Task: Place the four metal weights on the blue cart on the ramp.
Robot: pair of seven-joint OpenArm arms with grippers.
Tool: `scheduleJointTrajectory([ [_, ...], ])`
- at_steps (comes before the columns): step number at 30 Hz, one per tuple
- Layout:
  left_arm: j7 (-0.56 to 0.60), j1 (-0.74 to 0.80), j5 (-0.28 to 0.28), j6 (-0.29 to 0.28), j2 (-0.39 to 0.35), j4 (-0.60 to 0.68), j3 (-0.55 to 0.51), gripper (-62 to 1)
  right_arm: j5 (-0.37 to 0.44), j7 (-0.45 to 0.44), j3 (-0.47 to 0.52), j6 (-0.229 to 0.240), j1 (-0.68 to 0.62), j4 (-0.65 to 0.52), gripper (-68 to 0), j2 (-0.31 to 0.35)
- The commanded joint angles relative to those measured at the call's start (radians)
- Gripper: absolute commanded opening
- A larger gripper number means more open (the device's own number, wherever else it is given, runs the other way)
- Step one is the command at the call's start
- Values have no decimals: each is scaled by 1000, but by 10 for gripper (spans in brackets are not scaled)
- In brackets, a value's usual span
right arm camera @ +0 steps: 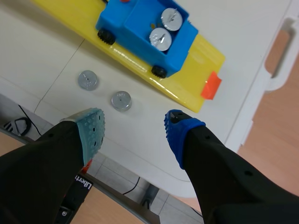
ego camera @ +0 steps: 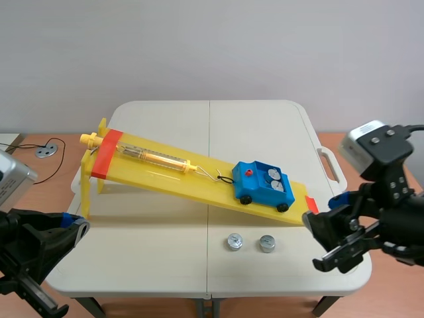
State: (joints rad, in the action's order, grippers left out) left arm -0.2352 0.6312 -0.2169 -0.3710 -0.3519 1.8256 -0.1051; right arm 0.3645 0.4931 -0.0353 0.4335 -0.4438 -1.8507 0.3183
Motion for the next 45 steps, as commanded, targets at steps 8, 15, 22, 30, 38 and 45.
scheduleJointTrajectory([
  [8, 103, -22, -51, -21, 8, 45, -6, -582, -107, -216, -137, -38, 210, 187, -378, -71],
  [15, 103, -23, -51, -21, 8, 45, -6, -582, -183, -288, -216, -63, 288, 317, -378, -133],
  [22, 103, -23, -52, -21, 8, 45, -6, -582, -233, -328, -272, -96, 343, 398, -379, -184],
  [30, 103, -23, -52, -21, 8, 45, -6, -582, -262, -351, -330, -113, 405, 498, -381, -230],
  [38, 103, -23, -52, -21, 8, 45, -6, -581, -275, -373, -364, -139, 430, 562, -383, -230],
  [45, 103, -23, -52, -21, 8, 45, -6, -582, -275, -384, -364, -158, 430, 589, -418, -230],
])
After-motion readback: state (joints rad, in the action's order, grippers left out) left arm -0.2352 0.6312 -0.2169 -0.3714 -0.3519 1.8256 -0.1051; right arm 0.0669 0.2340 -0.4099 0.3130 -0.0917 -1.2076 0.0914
